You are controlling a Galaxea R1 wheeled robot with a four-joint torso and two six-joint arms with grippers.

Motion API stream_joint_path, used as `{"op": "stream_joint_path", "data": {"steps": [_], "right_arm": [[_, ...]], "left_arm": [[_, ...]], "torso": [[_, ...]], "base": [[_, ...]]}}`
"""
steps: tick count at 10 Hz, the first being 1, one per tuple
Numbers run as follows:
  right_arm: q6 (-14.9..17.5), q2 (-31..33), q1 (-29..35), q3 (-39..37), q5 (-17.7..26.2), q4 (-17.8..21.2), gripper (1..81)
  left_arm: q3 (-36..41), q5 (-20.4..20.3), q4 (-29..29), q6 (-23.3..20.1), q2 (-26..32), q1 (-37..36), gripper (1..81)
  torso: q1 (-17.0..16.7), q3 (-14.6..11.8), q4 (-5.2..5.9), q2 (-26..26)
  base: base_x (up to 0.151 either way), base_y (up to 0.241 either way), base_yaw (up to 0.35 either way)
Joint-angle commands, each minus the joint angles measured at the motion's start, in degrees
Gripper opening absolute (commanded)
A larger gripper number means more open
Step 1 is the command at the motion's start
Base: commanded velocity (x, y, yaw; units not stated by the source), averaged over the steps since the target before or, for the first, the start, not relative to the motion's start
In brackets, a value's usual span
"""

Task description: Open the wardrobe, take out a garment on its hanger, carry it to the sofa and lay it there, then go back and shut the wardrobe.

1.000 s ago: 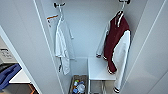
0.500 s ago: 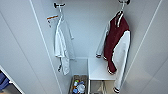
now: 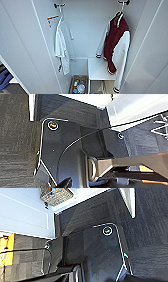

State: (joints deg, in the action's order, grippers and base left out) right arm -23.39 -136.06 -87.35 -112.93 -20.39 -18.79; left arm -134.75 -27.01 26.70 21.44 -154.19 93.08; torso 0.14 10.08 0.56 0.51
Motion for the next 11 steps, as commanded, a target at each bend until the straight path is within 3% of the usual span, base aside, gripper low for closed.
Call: {"op": "stream_joint_path", "data": {"steps": [1, 4, 11], "right_arm": [[-0.3, -7.1, -3.0, -10.4, 3.5, -5.3, 81.1], [-0.2, -14.3, -5.3, -19.3, 3.8, -10.1, 81.1], [-0.2, -32.9, -6.5, -43.4, 10.0, -10.0, 81.1]], "left_arm": [[-5.4, 8.3, 2.8, 0.8, -4.4, 0.7, 81.1], [-13.4, 12.9, 2.8, 0.5, -10.7, 0.7, 81.1], [-21.9, 16.1, 2.4, 0.2, -17.8, -0.2, 81.1]], "torso": [[0.0, 0.0, 0.00, 0.0], [0.0, 0.0, 0.00, 0.0], [-0.1, -0.1, 0.00, 0.1]], "base": [[0.000, 0.000, 0.000], [0.000, 0.000, 0.000], [0.000, 0.000, 0.000]]}}
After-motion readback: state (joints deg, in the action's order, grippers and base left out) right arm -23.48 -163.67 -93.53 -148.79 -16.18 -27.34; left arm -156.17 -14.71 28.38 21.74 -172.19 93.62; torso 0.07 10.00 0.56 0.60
